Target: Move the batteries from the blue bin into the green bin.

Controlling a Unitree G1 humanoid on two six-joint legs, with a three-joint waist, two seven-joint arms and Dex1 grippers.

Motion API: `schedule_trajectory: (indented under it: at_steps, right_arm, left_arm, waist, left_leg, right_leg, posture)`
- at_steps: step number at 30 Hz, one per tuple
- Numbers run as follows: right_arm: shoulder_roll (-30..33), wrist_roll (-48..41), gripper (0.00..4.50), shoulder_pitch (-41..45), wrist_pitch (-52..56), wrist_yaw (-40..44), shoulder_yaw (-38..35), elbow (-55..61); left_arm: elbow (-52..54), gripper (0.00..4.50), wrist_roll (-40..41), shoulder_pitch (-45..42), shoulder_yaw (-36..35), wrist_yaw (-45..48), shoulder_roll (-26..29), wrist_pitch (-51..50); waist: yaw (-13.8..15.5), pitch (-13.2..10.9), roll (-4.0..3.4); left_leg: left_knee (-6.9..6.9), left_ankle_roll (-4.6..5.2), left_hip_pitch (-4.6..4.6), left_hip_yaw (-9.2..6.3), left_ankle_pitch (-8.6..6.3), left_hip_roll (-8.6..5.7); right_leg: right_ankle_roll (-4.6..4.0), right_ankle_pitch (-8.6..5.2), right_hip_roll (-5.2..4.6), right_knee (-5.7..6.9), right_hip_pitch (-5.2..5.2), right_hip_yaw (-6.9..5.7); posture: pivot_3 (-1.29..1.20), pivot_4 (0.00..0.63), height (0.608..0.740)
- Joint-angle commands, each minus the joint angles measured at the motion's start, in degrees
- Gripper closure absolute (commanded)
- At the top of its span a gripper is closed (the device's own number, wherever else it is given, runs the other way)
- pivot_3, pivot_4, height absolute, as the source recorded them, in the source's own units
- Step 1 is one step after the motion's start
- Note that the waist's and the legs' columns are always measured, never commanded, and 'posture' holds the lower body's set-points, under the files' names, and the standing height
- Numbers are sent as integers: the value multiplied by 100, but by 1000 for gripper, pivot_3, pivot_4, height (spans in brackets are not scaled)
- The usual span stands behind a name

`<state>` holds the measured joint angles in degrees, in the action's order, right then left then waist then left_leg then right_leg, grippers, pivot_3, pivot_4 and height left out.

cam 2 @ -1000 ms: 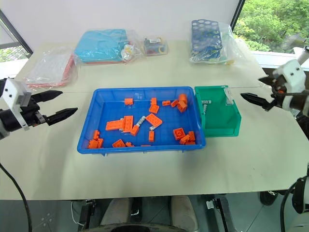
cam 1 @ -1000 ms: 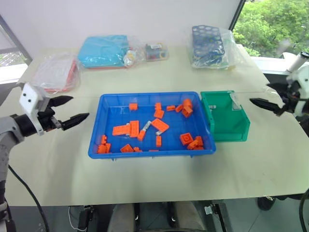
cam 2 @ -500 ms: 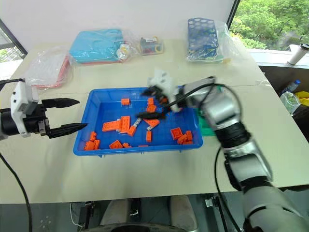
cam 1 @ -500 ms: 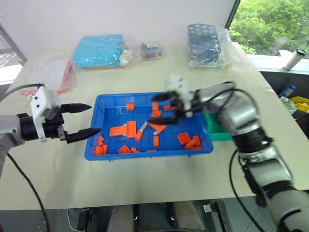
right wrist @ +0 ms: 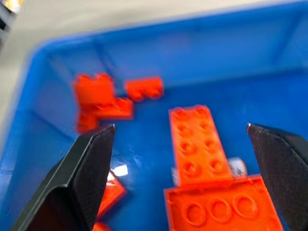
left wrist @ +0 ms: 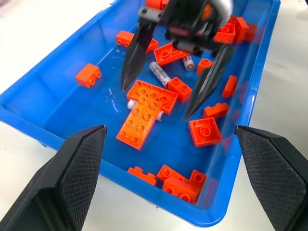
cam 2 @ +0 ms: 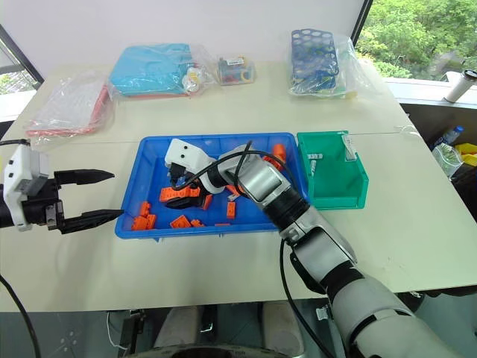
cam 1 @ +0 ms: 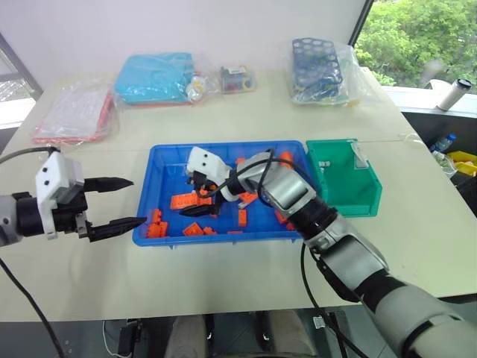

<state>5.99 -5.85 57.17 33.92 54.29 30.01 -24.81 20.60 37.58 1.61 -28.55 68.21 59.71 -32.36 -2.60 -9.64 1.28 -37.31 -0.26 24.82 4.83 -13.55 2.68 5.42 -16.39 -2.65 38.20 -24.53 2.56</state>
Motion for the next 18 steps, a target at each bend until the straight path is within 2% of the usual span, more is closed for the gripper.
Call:
schedule_trajectory:
  at_steps: [1,7,8,9,14,18]
  right_arm:
    - [-158,197,27,175,-411,-19,-69,-389]
    - [-377,449,27,134,-780,-72,-104,-837]
    - [-408,467,554,130,-789,-88,-132,-867]
    - [-432,460,800,109,-794,-88,-171,-844]
    - [-490,466,3112,92,-713,-102,-317,-761]
    - [-479,540,3112,113,-744,-96,-332,-778]
  left_arm:
    - [167,0,107,46,-264,-70,7,-40]
    - [171,0,122,49,-263,-141,22,-58]
    - [167,0,117,47,-259,-144,24,-56]
    - [158,0,119,32,-249,-150,30,-58]
    - [90,0,103,-68,-156,-164,56,-47]
    - [54,0,108,-189,-64,-181,72,-56]
  waist:
    - [-2,0,0]
    - [-10,0,0]
    - [-10,0,0]
    - [-10,0,0]
    - [-3,0,0]
    - [-7,0,0]
  left_leg:
    - [1,0,0,0,0,0]
    - [4,-1,0,0,0,0]
    - [5,-1,0,0,0,1]
    - [5,-1,0,0,0,1]
    - [5,-3,0,-1,1,1]
    - [7,-4,0,-1,1,1]
  right_leg:
    - [0,0,0,0,0,0]
    - [0,0,0,-1,-1,0]
    - [0,0,0,-1,-2,0]
    - [0,0,0,-1,-2,0]
    - [0,0,-2,-1,-2,0]
    - [-1,0,-1,-1,-2,0]
  posture:
    - [0,150,739]
    - [0,150,739]
    - [0,150,739]
    - [0,150,739]
    - [0,150,739]
    - [0,150,739]
